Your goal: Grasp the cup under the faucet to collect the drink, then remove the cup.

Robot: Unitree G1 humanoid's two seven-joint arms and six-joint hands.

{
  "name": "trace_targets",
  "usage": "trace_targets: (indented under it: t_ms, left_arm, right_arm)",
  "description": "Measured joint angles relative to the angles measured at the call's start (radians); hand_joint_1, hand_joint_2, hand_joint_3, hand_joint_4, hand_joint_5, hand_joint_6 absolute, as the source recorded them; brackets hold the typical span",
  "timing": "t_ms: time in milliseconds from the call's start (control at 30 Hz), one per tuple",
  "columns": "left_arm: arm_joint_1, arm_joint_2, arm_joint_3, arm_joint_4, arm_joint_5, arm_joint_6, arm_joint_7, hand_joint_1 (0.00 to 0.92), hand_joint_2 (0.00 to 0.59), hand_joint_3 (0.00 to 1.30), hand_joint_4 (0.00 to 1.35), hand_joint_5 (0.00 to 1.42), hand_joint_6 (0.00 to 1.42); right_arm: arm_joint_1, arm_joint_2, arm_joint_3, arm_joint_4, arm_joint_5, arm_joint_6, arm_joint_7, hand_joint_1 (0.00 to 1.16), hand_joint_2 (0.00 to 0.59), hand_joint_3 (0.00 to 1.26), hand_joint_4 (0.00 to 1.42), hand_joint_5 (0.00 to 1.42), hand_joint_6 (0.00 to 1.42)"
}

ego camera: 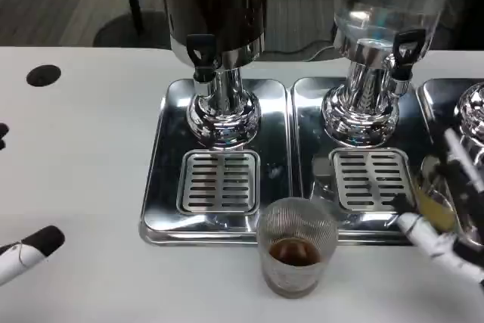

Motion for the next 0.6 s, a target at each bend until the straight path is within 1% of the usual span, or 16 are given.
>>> trace_targets:
  t_ms: [67, 167, 200, 233, 267, 333, 400, 433, 467, 500, 600]
  left_arm:
    - [0.0, -0.006, -0.002, 0.016, 0.002, -0.008, 0.015, 0.0, 0.037, 0.0, 0.0, 0.0, 0.0]
    - [0.0, -0.02, -0.009, 0.038, 0.006, -0.04, 0.053, 0.0, 0.038, 0.0, 0.0, 0.0, 0.0]
    - [0.0, -0.025, -0.009, 0.041, 0.01, -0.048, 0.063, 0.0, 0.038, 0.0, 0.0, 0.0, 0.0]
    - [0.001, -0.029, -0.01, 0.049, 0.015, -0.059, 0.076, 0.0, 0.036, 0.0, 0.0, 0.0, 0.0]
    - [0.003, -0.04, -0.011, 0.059, 0.018, -0.075, 0.095, 0.0, 0.035, 0.0, 0.0, 0.0, 0.0]
    - [0.008, -0.048, -0.012, 0.069, 0.022, -0.089, 0.114, 0.0, 0.034, 0.01, 0.0, 0.0, 0.0]
    - [0.008, -0.053, -0.012, 0.077, 0.034, -0.097, 0.138, 0.0, 0.034, 0.02, 0.0, 0.0, 0.0]
    - [0.01, -0.054, -0.012, 0.078, 0.056, -0.102, 0.155, 0.0, 0.034, 0.03, 0.0, 0.0, 0.0]
    - [0.015, -0.055, -0.013, 0.079, 0.082, -0.113, 0.173, 0.0, 0.034, 0.03, 0.0, 0.0, 0.0]
    - [0.018, -0.055, -0.013, 0.078, 0.094, -0.119, 0.18, 0.0, 0.034, 0.04, 0.0, 0.0, 0.0]
    - [0.041, -0.067, -0.018, 0.072, 0.15, -0.128, 0.219, 0.0, 0.034, 0.05, 0.0, 0.0, 0.0]
  right_arm:
    - [-0.022, -0.017, -0.013, 0.03, 0.003, -0.001, 0.002, 0.46, 0.417, 0.08, 0.13, 0.1, 0.11]
    - [-0.068, -0.04, -0.039, 0.13, 0.004, -0.006, 0.003, 0.41, 0.477, 0.15, 0.2, 0.16, 0.15]
    - [-0.073, -0.044, -0.044, 0.148, 0.003, -0.007, 0.001, 0.4, 0.501, 0.18, 0.22, 0.18, 0.17]
    - [-0.08, -0.048, -0.048, 0.171, -0.001, -0.013, -0.005, 0.38, 0.536, 0.21, 0.24, 0.2, 0.18]
    - [-0.092, -0.056, -0.058, 0.21, -0.021, -0.019, -0.029, 0.37, 0.557, 0.23, 0.26, 0.22, 0.18]
    - [-0.1, -0.064, -0.071, 0.245, -0.044, -0.023, -0.056, 0.36, 0.583, 0.27, 0.29, 0.23, 0.2]
    - [-0.109, -0.074, -0.077, 0.273, -0.073, -0.028, -0.085, 0.36, 0.586, 0.3, 0.31, 0.25, 0.2]
    - [-0.112, -0.08, -0.077, 0.281, -0.088, -0.03, -0.096, 0.36, 0.586, 0.32, 0.33, 0.25, 0.2]
    - [-0.115, -0.087, -0.077, 0.283, -0.117, -0.032, -0.12, 0.36, 0.586, 0.33, 0.34, 0.27, 0.2]
    - [-0.116, -0.09, -0.077, 0.283, -0.126, -0.035, -0.13, 0.37, 0.586, 0.35, 0.35, 0.27, 0.21]
    - [-0.114, -0.109, -0.081, 0.262, -0.224, -0.037, -0.218, 0.39, 0.586, 0.4, 0.39, 0.28, 0.2]
